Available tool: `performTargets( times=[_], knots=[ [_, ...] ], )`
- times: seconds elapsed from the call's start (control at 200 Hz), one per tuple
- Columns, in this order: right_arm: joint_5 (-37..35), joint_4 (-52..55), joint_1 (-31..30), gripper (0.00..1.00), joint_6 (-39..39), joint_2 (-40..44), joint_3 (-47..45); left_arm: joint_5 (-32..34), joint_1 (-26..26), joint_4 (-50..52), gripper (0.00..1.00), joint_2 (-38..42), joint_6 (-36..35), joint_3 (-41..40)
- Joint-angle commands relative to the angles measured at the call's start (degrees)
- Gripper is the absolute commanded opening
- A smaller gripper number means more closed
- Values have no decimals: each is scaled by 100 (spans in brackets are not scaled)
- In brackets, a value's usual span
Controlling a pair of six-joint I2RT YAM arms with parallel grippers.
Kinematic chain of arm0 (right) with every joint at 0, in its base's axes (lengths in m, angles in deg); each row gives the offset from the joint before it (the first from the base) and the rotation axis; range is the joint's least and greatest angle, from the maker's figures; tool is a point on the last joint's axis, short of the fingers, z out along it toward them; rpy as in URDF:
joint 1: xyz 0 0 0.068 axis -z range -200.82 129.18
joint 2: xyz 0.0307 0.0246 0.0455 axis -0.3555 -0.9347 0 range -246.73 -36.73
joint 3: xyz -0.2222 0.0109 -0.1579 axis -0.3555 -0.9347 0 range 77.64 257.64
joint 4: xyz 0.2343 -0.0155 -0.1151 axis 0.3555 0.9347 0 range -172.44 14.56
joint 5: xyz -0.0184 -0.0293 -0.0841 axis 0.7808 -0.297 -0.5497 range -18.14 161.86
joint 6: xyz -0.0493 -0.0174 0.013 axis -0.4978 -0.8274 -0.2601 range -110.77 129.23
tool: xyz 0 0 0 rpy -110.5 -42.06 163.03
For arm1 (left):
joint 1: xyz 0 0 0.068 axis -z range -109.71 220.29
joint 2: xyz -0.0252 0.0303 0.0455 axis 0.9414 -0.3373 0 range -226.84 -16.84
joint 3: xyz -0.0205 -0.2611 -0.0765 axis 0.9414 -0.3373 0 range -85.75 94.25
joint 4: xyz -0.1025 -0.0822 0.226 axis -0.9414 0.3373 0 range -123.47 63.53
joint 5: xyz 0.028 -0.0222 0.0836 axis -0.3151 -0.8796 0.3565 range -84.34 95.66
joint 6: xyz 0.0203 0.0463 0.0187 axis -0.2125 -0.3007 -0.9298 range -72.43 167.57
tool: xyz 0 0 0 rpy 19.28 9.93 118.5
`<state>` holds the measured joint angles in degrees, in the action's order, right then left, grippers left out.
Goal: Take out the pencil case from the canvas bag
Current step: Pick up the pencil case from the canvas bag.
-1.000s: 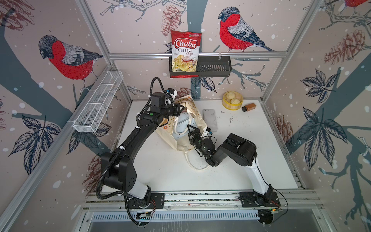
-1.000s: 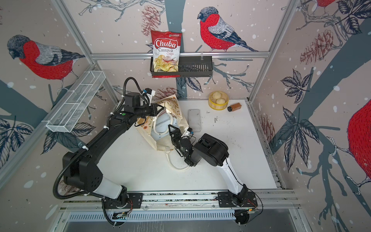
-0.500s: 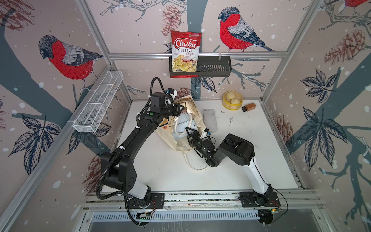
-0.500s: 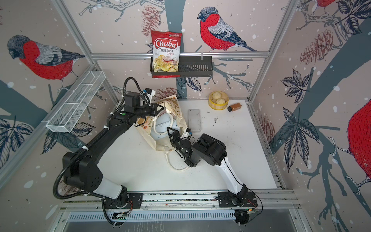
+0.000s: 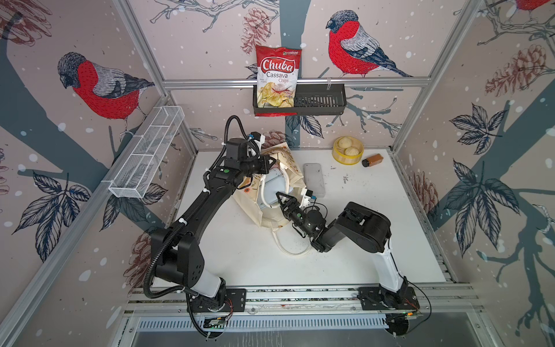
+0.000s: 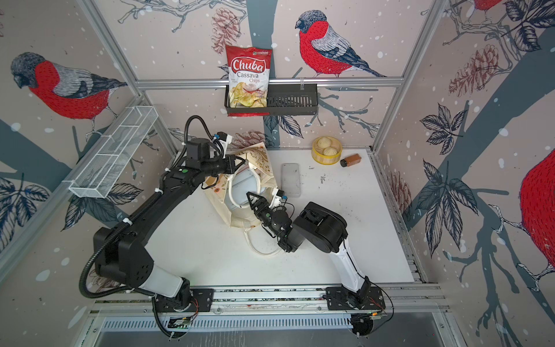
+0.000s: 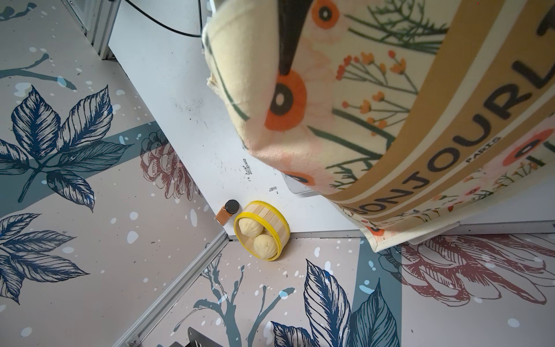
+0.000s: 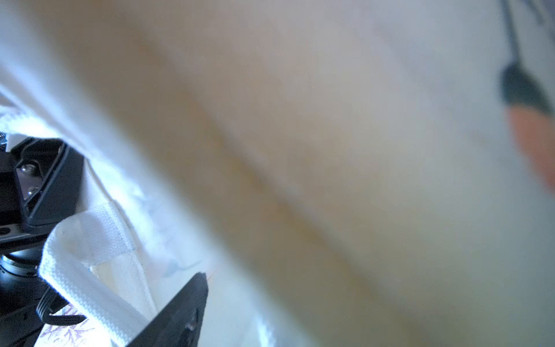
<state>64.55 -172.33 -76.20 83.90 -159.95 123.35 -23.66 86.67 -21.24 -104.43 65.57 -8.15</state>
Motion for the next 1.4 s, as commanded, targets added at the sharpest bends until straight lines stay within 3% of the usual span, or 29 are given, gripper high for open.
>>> performTargets(
  times=[0.0,0.2,0.395,0.52,0.81,1.061,1.246,1.396],
  knots=[
    [168,-402,-17,72,-547,95,4,-187,26,-397,0,58,28,14],
    [207,-386,95,71,-763,105,131,-182,33,-397,0,49,21,9],
    [463,-72,95,86,-1144,306,135,-162,37,-388,0,40,2,9],
    [436,-243,183,100,-812,282,-221,-156,37,-388,0,32,11,12],
    [454,439,291,100,-419,465,-641,-153,37,-409,0,-9,17,-6],
    [155,1372,321,92,-89,525,-792,-173,27,-415,0,-21,20,-1],
    [-35,2194,312,92,-152,625,-489,-199,32,-430,0,-21,37,-4],
    [-3,2318,336,85,-177,414,-164,-210,28,-432,0,-17,28,-7]
  ],
)
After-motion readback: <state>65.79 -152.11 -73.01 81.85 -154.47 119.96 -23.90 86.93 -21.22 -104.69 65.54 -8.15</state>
